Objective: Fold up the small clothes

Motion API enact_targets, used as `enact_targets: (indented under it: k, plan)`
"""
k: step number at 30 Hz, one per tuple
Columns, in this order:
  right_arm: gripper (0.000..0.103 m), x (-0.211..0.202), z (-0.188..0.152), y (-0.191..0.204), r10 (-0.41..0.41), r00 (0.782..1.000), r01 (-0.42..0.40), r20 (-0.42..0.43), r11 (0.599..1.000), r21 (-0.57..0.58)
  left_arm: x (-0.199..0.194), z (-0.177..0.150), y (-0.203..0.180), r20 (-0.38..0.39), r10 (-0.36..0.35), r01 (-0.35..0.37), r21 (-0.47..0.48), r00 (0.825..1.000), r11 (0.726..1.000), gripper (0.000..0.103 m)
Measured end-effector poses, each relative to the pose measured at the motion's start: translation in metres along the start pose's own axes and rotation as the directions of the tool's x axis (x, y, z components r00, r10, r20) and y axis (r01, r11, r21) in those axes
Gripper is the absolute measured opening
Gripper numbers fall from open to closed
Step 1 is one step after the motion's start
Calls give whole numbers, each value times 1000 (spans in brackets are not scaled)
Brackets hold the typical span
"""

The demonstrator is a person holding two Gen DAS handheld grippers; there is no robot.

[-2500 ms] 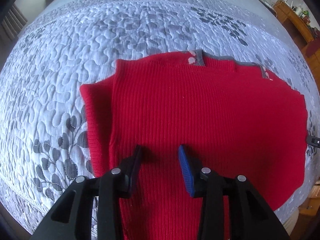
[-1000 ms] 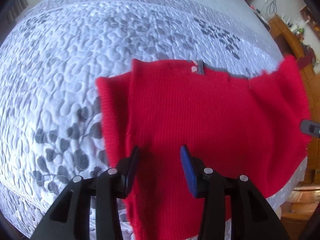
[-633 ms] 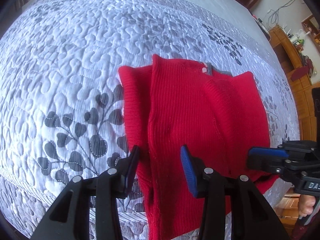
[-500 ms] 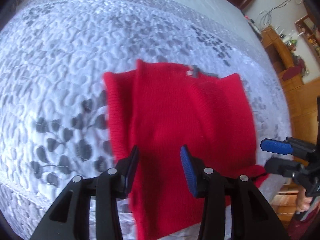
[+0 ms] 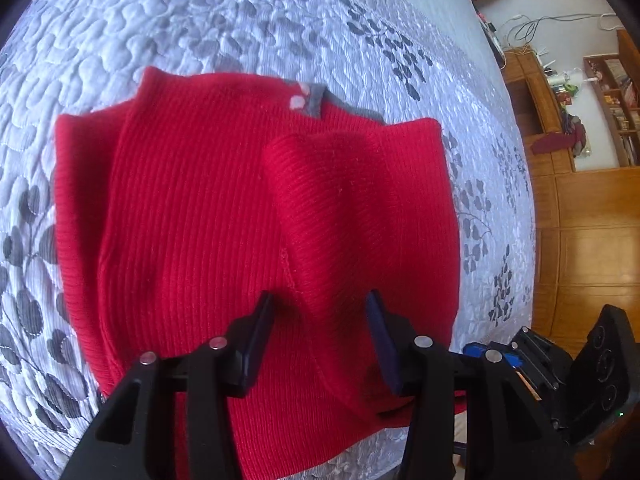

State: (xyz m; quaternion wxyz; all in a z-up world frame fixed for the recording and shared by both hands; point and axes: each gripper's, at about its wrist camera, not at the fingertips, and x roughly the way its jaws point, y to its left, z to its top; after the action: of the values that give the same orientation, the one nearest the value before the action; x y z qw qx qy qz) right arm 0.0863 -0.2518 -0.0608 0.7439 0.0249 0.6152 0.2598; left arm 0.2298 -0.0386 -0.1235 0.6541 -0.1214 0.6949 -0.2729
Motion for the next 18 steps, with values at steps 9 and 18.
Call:
enact_targets:
  k: [9, 18]
  plan:
    - [6, -15, -15, -7, 180, 983, -181, 29, 982, 51, 8, 4, -7, -5, 30, -30, 24, 1000, 999, 53]
    - [6, -48, -26, -10, 213, 971, -219, 106, 974, 51, 14, 7, -10, -3, -81, 80, -71, 997, 994, 67]
